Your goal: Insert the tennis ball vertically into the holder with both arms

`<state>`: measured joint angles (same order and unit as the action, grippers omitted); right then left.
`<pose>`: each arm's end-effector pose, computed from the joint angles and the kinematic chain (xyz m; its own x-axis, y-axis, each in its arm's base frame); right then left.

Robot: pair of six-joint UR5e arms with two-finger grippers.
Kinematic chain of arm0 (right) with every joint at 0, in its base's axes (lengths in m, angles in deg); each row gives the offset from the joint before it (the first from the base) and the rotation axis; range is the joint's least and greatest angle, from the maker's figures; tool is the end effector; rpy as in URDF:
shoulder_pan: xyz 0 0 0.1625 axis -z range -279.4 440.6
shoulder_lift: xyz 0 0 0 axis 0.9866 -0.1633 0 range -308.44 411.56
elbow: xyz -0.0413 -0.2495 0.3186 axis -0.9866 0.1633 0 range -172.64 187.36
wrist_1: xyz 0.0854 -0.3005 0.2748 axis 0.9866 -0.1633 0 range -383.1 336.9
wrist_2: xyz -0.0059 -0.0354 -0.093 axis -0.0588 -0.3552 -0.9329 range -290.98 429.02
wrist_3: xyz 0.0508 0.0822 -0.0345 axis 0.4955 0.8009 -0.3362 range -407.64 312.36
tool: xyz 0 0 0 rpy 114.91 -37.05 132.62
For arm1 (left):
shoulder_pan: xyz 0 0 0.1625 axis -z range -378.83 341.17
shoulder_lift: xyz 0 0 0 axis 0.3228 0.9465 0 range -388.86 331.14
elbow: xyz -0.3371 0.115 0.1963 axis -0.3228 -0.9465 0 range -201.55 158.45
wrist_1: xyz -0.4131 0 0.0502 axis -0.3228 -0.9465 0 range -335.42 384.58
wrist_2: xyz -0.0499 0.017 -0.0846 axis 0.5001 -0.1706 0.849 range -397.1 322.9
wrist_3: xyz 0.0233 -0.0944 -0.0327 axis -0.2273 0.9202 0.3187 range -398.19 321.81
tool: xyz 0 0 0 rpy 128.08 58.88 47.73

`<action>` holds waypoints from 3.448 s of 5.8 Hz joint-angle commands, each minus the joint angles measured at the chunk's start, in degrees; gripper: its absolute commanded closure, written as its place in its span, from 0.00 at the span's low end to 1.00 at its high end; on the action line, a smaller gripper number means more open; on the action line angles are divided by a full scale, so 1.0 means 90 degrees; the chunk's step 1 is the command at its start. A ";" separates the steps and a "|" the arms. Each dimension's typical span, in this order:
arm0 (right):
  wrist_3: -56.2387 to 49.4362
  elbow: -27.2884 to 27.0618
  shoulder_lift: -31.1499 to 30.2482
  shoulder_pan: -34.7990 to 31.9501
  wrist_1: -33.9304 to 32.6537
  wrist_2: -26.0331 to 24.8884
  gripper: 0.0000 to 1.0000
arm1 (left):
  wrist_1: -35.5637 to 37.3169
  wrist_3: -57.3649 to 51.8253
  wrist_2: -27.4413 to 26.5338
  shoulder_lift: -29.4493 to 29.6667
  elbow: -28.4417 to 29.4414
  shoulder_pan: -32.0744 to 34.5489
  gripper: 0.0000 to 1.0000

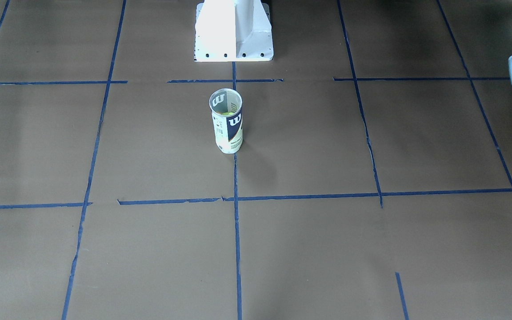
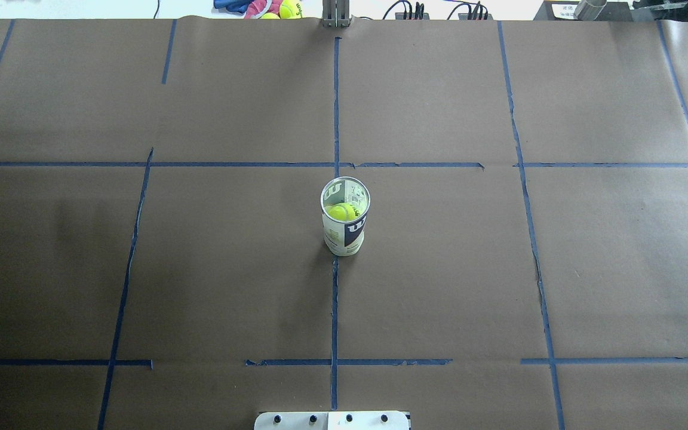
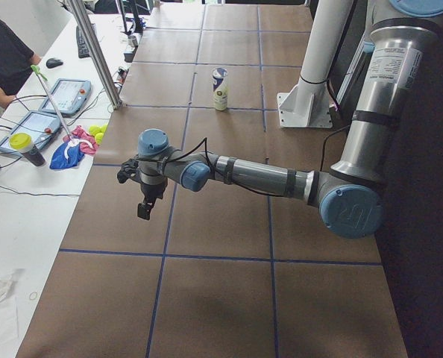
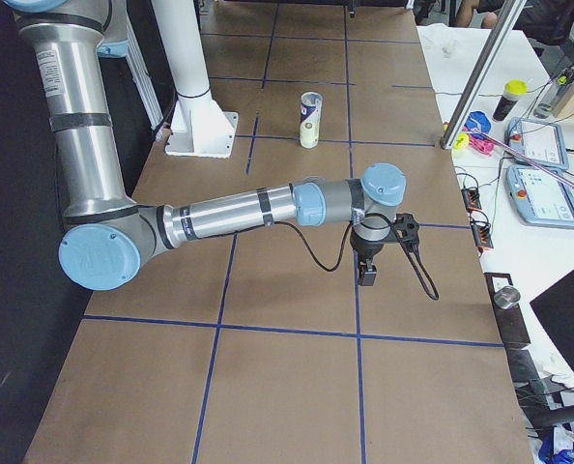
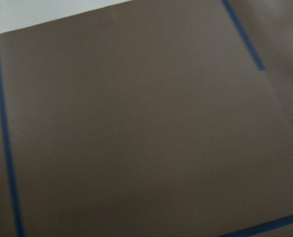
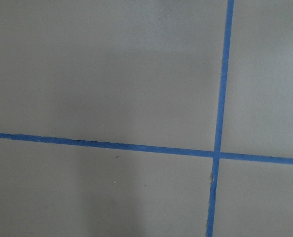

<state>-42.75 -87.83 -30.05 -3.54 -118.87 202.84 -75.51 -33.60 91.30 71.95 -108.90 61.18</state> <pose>0.0057 -0.5548 0.5322 0.7142 -0.0826 0.6951 0.0404 0.9962 0.0768 0.0331 -0.5895 0.5510 0.7488 0.2518 -0.6131 -0.1053 0.9585 0.2651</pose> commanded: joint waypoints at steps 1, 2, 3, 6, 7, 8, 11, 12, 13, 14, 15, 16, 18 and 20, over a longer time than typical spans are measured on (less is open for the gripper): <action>-0.0335 0.0001 -0.0227 -0.0006 0.0007 0.0014 0.00 | 0.1623 -0.0441 0.1296 -0.0135 -0.0118 0.1104 0.00; -0.0348 -0.0135 -0.0499 -0.0006 0.0007 -0.0035 0.00 | 0.2181 -0.0422 0.1232 -0.0108 -0.0245 0.1109 0.00; -0.0338 -0.0242 -0.0860 -0.0016 0.0171 -0.0035 0.00 | 0.2447 -0.0528 0.1105 -0.0165 -0.0304 0.1129 0.00; -0.0309 -0.0302 -0.0991 -0.0036 0.0153 -0.0074 0.00 | 0.1695 -0.0617 0.0840 -0.1129 -0.0334 0.1022 0.00; -0.0299 -0.0292 -0.0981 -0.0036 0.0172 -0.0142 0.00 | 0.1253 -0.0405 0.0908 -0.1403 -0.0402 0.1012 0.00; -0.0280 -0.0292 -0.0990 -0.0036 0.0173 -0.0152 0.00 | 0.1201 -0.0335 0.0851 -0.1512 -0.0596 0.1012 0.00; -0.0250 -0.0341 -0.0971 -0.0036 0.0114 -0.0133 0.00 | 0.1579 0.0132 0.0812 -0.2031 -0.1583 0.0546 0.00; -0.0250 -0.0312 -0.0981 -0.0036 0.0104 -0.0123 0.00 | 0.1736 0.0144 0.0753 -0.1992 -0.1632 0.0301 0.00; -0.0241 -0.0302 -0.0981 -0.0036 0.0094 -0.0075 0.00 | 0.1766 0.0106 0.0753 -0.1982 -0.1662 0.0164 0.00; -0.0260 -0.0234 -0.0990 -0.0026 0.0114 -0.0132 0.00 | 0.1767 0.0105 0.0849 -0.2002 -0.1720 0.0162 0.00; -0.0338 -0.0253 -0.1077 -0.0035 0.0172 -0.0143 0.00 | 0.1747 0.0096 0.0850 -0.2050 -0.1663 0.0191 0.00; -0.0358 -0.0340 -0.1185 -0.0036 0.0182 -0.0162 0.00 | 0.1747 0.0096 0.0850 -0.2012 -0.1604 0.0511 0.00; -0.0348 -0.0361 -0.1390 -0.0036 0.0192 -0.0104 0.00 | 0.1757 0.0096 0.0821 -0.1953 -0.1574 0.0602 0.00; -0.0338 -0.0583 -0.1555 -0.0036 0.0173 -0.0065 0.00 | 0.1689 0.0096 0.0850 -0.1943 -0.1447 0.0602 0.00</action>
<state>-45.86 -91.80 -43.12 -3.86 -117.24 202.17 -59.95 -32.74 98.83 54.45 -122.12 66.53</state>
